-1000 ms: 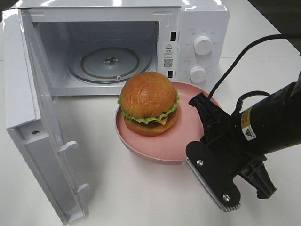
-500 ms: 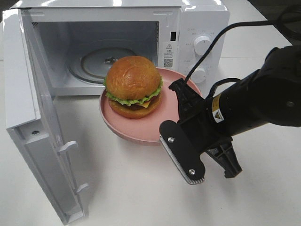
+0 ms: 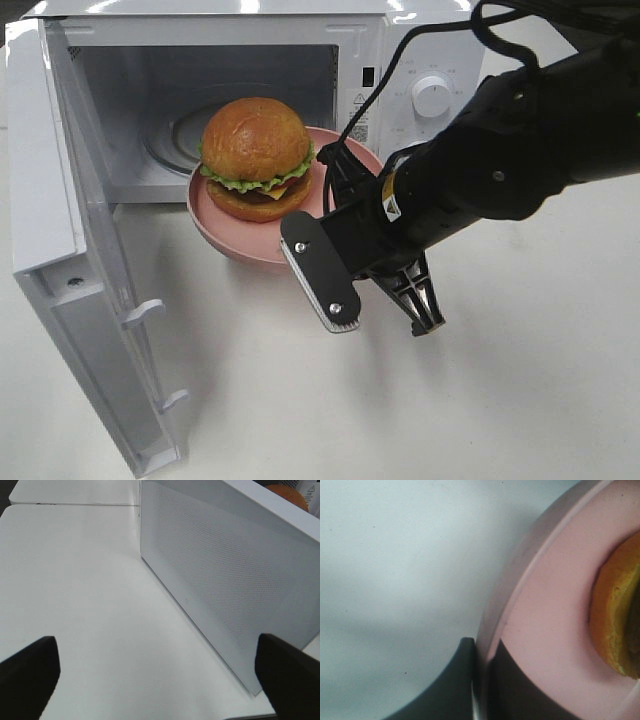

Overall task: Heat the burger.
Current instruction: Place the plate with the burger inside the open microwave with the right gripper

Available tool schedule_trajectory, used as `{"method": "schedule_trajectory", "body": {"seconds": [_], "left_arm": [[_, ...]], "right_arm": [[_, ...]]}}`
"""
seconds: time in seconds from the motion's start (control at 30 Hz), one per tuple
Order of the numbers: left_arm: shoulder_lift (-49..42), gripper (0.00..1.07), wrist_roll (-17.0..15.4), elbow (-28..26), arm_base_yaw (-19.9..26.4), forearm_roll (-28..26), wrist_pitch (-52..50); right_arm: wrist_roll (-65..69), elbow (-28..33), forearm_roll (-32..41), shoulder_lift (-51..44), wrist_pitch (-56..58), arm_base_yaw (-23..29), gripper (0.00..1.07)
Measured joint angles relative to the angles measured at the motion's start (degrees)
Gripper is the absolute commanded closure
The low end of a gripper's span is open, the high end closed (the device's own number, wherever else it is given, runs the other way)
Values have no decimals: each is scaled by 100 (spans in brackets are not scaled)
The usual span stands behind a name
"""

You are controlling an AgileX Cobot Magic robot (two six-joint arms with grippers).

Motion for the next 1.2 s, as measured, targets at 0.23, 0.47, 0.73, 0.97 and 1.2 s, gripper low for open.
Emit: {"method": "schedule_trajectory", "body": {"seconds": [0.23,0.47,0.73,0.97,1.2], "left_arm": [[0,8,0,0,0,0,0],[0,8,0,0,0,0,0],[0,8,0,0,0,0,0],[0,8,0,0,0,0,0],[0,8,0,0,0,0,0]], "right_arm": [[17,-504,0,355,229,0,107],[17,-888,6,590,372,0,107],[11,-1639,-11,980,842,11,107],[160,-2143,-17,1272,940,11,107],[808,-2785,-166,1662,1008,11,107]]}}
